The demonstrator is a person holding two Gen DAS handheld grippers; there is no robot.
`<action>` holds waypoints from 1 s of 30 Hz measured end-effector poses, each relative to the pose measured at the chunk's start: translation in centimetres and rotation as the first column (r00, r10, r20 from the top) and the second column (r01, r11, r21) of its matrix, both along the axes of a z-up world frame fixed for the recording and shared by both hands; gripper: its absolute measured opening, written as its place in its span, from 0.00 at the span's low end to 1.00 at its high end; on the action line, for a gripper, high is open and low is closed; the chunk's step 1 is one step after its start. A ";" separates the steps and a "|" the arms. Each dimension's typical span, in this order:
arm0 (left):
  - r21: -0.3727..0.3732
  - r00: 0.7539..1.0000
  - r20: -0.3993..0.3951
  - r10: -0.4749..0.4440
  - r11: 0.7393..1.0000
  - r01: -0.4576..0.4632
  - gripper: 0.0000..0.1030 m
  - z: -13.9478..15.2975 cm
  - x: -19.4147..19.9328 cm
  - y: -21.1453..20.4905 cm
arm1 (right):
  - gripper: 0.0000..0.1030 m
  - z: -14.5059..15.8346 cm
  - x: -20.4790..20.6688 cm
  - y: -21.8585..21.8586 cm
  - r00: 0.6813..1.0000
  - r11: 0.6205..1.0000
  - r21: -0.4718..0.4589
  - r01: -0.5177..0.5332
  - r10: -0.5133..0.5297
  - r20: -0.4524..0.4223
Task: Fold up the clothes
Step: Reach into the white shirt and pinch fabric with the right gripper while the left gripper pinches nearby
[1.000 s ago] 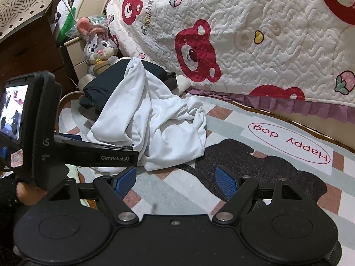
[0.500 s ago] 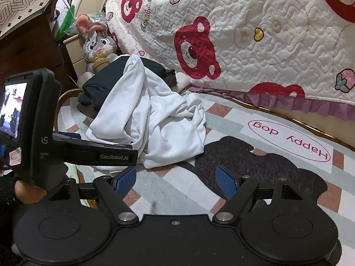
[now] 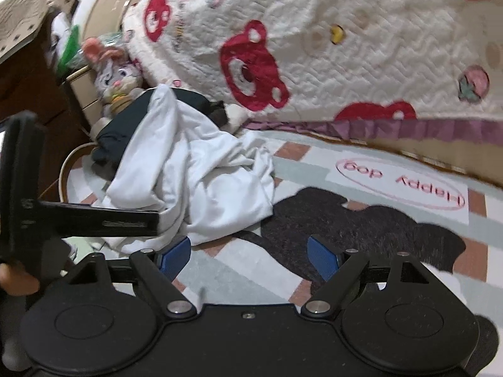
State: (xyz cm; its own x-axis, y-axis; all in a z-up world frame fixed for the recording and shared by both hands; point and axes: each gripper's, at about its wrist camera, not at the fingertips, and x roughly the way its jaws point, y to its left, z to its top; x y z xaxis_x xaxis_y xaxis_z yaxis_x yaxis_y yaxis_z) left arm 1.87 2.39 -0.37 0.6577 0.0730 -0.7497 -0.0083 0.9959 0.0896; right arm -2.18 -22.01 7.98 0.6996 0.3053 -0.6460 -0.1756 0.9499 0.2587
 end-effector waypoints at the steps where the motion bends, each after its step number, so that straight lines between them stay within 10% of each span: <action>1: -0.035 1.000 -0.012 -0.001 0.999 0.001 1.00 0.1 0.5 0.4 | 0.84 -0.2 0.3 -0.3 1.000 1.000 0.010 0.002 -0.002 -0.013; 13: -0.130 0.986 0.123 0.113 0.987 -0.096 0.99 5.7 8.8 2.9 | 0.87 1.1 7.2 -1.3 0.994 0.996 0.039 -0.084 0.086 -0.069; 18: -0.133 0.976 0.078 0.203 0.973 -0.191 0.98 0.8 9.1 6.0 | 0.87 0.3 9.2 -1.2 0.996 0.989 0.137 -0.058 0.067 -0.063; 23: -0.289 0.937 -0.016 0.349 0.895 -0.339 0.91 -2.7 9.7 10.6 | 0.83 -2.5 9.1 0.8 0.992 0.985 0.128 -0.119 0.125 -0.035; 30: -0.312 0.955 0.021 0.297 0.909 -0.276 0.81 -3.1 9.8 10.4 | 0.82 -5.6 11.7 2.9 0.995 0.972 0.220 -0.082 0.094 -0.044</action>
